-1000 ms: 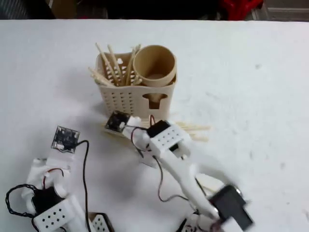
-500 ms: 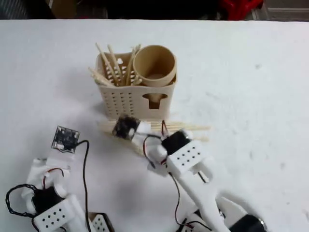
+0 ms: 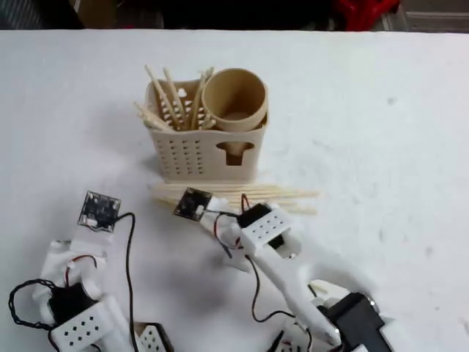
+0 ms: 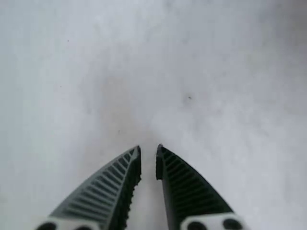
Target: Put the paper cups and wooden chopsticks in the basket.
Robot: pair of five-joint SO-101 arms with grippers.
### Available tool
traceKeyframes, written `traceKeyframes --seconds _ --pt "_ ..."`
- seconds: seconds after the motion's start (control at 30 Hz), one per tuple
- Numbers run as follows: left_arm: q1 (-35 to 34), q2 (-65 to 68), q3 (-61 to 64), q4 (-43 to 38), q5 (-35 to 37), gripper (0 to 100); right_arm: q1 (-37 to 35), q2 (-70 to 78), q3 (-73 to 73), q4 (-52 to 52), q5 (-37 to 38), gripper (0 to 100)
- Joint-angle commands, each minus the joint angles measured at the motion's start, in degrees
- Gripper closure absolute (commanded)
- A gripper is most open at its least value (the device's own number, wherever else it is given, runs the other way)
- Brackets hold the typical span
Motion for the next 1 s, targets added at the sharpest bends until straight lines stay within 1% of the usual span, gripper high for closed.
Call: traceKeyframes --seconds 0.0,0.07,0.17,0.27,0.53,0.7,0.83,0.9,0.97 --pt "0.7 0.3 -0.2 0.4 0.0 92 0.7 1.7 -0.7 -0.3 1.1 92.0" --pt "0.7 0.3 -0.2 0.4 0.0 92 1.1 1.6 -0.7 -0.2 0.4 98.5" --pt "0.7 0.3 -0.2 0.4 0.0 92 3.2 1.5 -2.1 0.0 -1.6 98.3" --pt "0.7 0.3 -0.2 0.4 0.0 92 5.8 -0.7 -3.4 0.9 -1.8 98.1" --pt "0.7 0.3 -0.2 0.4 0.0 92 7.0 -20.4 -3.2 7.9 -1.8 98.1" --pt "0.7 0.3 -0.2 0.4 0.0 92 7.1 -29.9 -3.2 11.0 -3.9 98.2" --pt "0.7 0.3 -0.2 0.4 0.0 92 5.5 -30.5 -2.5 11.7 -3.3 98.1" --pt "0.7 0.3 -0.2 0.4 0.0 92 2.2 -28.2 -0.4 12.0 -1.4 97.6" --pt "0.7 0.3 -0.2 0.4 0.0 92 -0.7 -24.9 2.5 11.8 -0.5 94.0"
